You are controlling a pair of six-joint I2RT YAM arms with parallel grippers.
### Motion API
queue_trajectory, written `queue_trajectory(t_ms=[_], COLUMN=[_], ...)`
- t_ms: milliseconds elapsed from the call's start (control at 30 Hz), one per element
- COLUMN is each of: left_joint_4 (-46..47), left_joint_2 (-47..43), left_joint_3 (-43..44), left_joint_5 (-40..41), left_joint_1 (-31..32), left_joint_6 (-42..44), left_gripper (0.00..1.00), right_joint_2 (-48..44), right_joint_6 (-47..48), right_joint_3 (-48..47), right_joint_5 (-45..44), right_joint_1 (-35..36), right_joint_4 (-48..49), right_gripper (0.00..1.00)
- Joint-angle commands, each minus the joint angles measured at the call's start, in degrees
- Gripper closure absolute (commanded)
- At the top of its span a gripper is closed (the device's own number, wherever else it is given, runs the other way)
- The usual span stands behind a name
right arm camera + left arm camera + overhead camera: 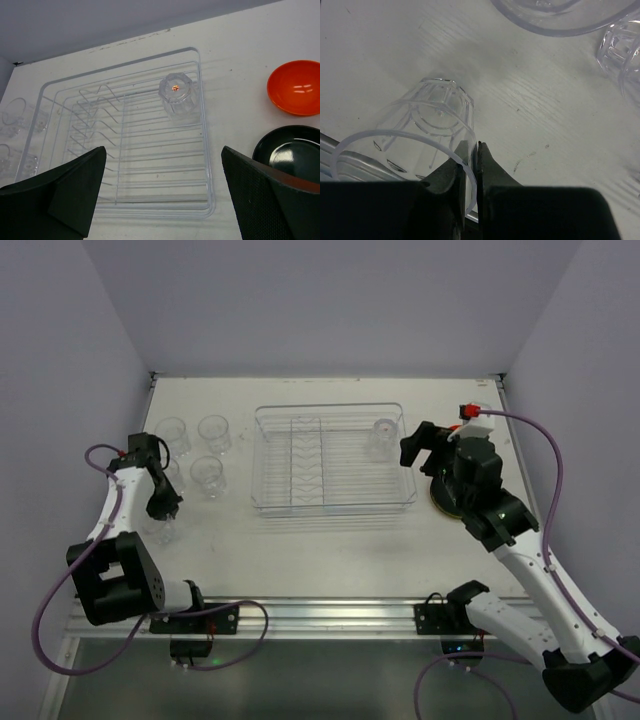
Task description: Unload the mixed dishes from the dish rack
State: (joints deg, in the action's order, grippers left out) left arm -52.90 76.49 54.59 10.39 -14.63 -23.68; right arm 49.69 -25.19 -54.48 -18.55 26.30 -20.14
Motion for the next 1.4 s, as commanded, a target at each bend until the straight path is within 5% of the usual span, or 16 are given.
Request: queue_trajectory(t_ms=[0,367,800,867,1033,1200,1300,1367], left_joint_4=[2.8,3.3,-0.3,-0.9,-3.9,2.5,4.7,9.2], left_joint_2=[1.8,6.2,-1.4,-6.2,-14.3,-24.0,-24.5,-24.6], left_joint_3=[2.1,2.4,6.3,8.1,13.6,15.3,11.7,8.1], left_joint_5=[-3.1,-4.7,-2.3,-1.6,-2.1,-14.0,-12.6,-10.8], left_joint_1=[-1.0,-1.0,-1.0,-0.9,-0.9,1.5,6.4,15.6], left_joint_6=[3.2,3.8,2.3,1.8,3.3,5.1,2.9,0.4], left_gripper=[0.97,0.83,0.29,0.00,0.00,0.00,0.00,0.00], right_joint_2=[-0.9,-1.3,-0.9,-0.9,0.2,3.4,7.5,12.3], right_joint_6=[1.0,1.2,1.9,2.4,2.1,2.0,2.1,2.5], right_joint_3=[0.5,1.0,1.5,1.9,2.4,1.2,0.0,-2.3], right_joint_5=[-0.4,1.0,3.2,4.9,5.9,8.3,9.3,8.6], right_joint_1=[0.1,0.2,0.2,0.2,0.2,0.2,0.2,0.2], right_joint_4=[2.9,3.7,4.4,5.3,5.4,4.6,3.9,2.6], right_gripper=[0.01,0.01,0.01,0.01,0.01,0.01,0.01,0.01])
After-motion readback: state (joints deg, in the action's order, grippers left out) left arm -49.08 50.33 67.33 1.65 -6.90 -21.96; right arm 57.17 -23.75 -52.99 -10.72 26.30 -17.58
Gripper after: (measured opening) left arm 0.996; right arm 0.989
